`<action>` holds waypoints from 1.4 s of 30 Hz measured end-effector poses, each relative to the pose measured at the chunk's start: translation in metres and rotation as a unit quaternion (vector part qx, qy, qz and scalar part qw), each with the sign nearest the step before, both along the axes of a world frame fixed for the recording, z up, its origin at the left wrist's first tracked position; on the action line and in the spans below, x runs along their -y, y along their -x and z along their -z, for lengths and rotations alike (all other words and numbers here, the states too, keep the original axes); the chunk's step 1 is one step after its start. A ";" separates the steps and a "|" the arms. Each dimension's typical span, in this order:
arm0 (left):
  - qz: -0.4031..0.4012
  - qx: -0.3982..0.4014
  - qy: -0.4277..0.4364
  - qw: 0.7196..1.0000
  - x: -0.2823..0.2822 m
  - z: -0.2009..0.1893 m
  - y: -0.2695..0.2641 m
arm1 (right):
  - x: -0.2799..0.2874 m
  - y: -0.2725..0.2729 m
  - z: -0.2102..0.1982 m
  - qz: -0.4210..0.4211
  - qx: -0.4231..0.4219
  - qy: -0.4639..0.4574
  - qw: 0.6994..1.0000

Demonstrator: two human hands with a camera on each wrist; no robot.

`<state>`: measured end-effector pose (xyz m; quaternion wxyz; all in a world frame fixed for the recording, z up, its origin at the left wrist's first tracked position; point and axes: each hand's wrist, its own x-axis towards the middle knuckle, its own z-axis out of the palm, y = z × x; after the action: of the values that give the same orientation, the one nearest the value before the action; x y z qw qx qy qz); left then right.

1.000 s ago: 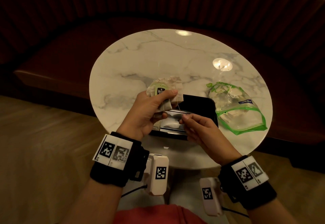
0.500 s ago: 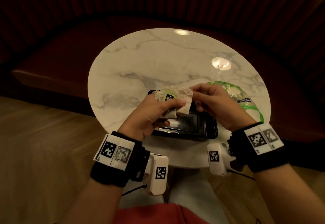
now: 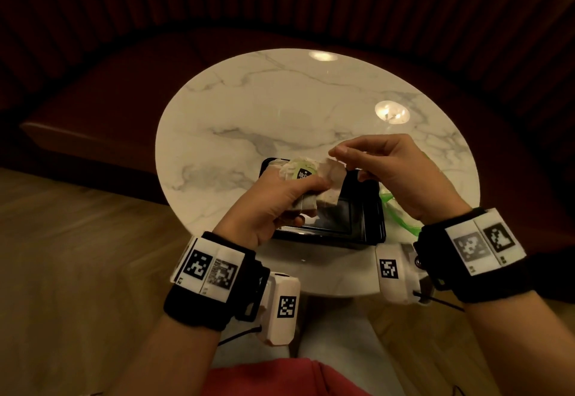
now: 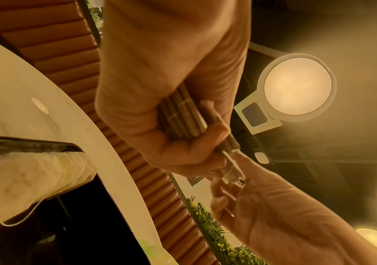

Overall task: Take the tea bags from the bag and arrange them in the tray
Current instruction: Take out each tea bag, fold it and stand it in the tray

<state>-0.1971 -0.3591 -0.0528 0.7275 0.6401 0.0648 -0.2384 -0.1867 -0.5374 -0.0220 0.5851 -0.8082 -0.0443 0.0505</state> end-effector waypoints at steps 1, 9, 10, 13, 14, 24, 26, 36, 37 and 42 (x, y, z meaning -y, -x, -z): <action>-0.005 -0.001 0.003 1.000 0.001 0.000 0.000 | 0.000 0.002 0.001 -0.005 0.011 -0.002 1.000; -0.011 0.007 0.039 0.999 -0.002 -0.002 -0.001 | -0.003 0.010 0.012 -0.011 0.009 -0.050 0.999; -0.010 0.009 0.037 0.999 -0.003 -0.001 -0.001 | -0.004 0.010 0.011 -0.006 -0.008 -0.068 0.998; -0.004 0.018 0.029 0.999 -0.004 0.000 -0.002 | -0.005 0.009 0.004 0.001 -0.043 -0.098 0.994; 0.001 0.024 0.025 0.999 -0.004 0.001 -0.002 | -0.004 0.008 0.002 -0.005 -0.045 -0.099 0.994; -0.034 0.014 -0.015 0.999 -0.019 0.015 -0.008 | -0.005 -0.010 -0.008 -0.078 0.037 0.081 0.993; -0.064 0.007 -0.026 0.998 -0.025 0.020 -0.010 | -0.008 -0.019 -0.001 -0.080 0.043 0.116 0.989; -0.157 -0.026 0.024 0.987 -0.054 0.031 -0.014 | -0.022 -0.065 0.043 -0.106 0.050 0.306 0.945; -0.160 -0.027 0.028 0.986 -0.055 0.030 -0.015 | -0.023 -0.070 0.046 -0.109 0.046 0.318 0.941; -0.159 -0.029 0.026 0.987 -0.058 0.032 -0.016 | -0.032 -0.090 0.057 -0.108 0.031 0.367 0.923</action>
<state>-0.1813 -0.3008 -0.0846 0.7706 0.5952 0.1799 -0.1399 -0.0967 -0.5056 -0.0787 0.2364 -0.9578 -0.1279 0.1015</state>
